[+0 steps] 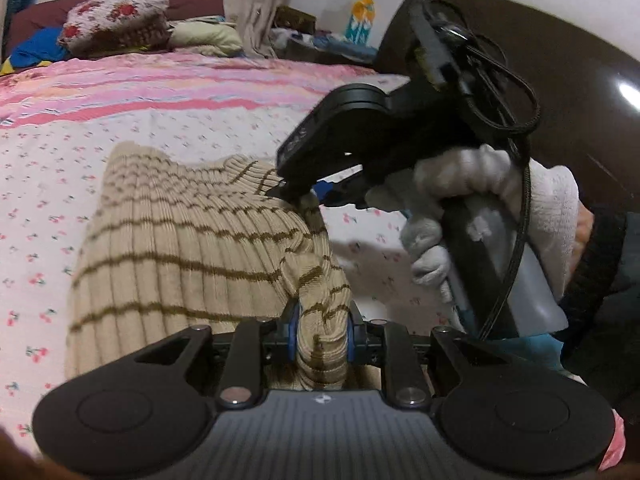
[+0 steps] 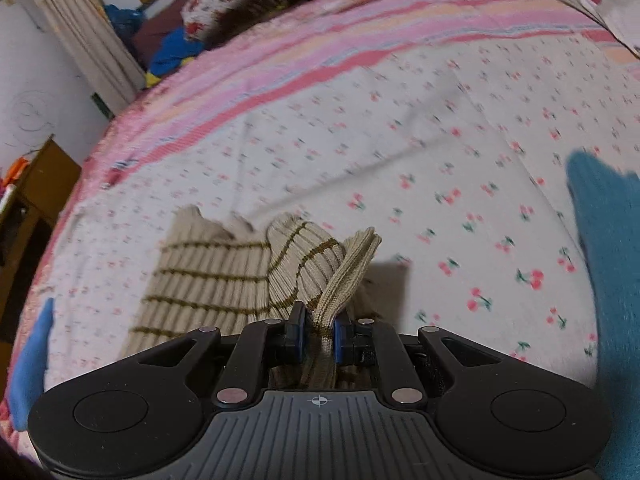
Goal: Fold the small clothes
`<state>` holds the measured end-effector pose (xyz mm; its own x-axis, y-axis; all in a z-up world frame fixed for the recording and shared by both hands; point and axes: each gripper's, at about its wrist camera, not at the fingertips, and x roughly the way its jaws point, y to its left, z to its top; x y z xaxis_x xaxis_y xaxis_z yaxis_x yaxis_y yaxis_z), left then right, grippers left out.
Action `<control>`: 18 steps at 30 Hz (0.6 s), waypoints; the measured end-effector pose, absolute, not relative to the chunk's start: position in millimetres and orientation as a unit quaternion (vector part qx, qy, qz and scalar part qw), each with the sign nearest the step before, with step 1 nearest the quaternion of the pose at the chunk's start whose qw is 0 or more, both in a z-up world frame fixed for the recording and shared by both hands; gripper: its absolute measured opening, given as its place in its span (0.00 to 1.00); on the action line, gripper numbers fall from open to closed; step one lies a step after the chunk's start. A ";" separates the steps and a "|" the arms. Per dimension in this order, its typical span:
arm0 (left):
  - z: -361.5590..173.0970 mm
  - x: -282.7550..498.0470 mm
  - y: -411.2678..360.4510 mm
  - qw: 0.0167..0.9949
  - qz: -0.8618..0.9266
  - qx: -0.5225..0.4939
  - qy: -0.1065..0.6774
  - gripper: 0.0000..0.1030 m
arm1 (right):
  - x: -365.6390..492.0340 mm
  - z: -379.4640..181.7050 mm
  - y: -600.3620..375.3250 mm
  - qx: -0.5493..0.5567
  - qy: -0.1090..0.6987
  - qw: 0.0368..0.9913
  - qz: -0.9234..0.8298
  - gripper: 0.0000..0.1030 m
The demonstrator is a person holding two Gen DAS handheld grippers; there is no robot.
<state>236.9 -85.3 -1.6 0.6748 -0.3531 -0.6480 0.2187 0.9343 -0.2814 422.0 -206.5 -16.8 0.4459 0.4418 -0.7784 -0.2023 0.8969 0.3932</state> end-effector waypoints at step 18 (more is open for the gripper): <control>27.6 166.5 -56.3 0.899 -0.209 -0.077 0.377 0.48 | 307.6 33.9 -225.4 0.090 0.460 0.842 0.268 0.29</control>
